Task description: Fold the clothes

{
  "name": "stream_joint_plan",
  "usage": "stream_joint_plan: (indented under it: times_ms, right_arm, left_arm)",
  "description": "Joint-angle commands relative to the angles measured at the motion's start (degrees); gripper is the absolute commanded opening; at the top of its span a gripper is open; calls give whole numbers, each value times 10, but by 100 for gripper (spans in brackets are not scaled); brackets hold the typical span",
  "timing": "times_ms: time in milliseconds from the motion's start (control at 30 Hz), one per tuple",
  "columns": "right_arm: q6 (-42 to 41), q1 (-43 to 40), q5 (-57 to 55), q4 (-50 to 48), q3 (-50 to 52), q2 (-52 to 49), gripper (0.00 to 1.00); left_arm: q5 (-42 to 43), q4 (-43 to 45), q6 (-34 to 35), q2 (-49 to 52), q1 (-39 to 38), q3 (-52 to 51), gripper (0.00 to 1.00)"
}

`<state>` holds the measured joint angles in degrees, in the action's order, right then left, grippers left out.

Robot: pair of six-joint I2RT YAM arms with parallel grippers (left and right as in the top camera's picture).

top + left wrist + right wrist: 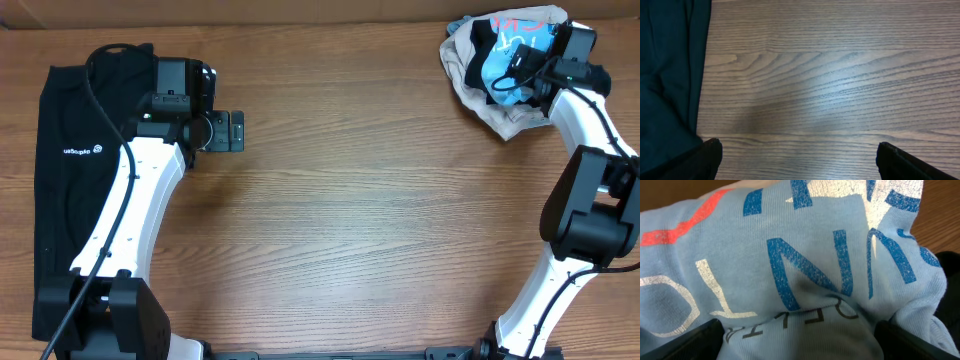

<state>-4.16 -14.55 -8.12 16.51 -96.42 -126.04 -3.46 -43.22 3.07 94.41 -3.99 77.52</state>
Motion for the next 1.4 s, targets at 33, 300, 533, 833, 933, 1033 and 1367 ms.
stream_joint_plan:
  times_ms: [33,300,533,833,933,1033,1367]
  right_arm:
    - [-19,1,45,111,-100,64,100]
    - [-19,1,106,415,-435,216,100]
    - [-19,1,110,436,-530,328,100]
    - [-19,1,110,439,-530,421,100]
    - [-19,1,110,439,-530,433,100]
    - [-19,1,110,451,-530,436,100]
    - [-23,22,211,375,-471,505,100]
  left_arm:
    - [5,0,8,0,2,9,100]
    - [5,0,8,0,2,9,100]
    - [5,0,8,0,2,9,100]
    - [5,0,8,0,2,9,100]
    - [5,0,8,0,2,9,100]
    - [5,0,8,0,2,9,100]
    - [5,0,8,0,2,9,100]
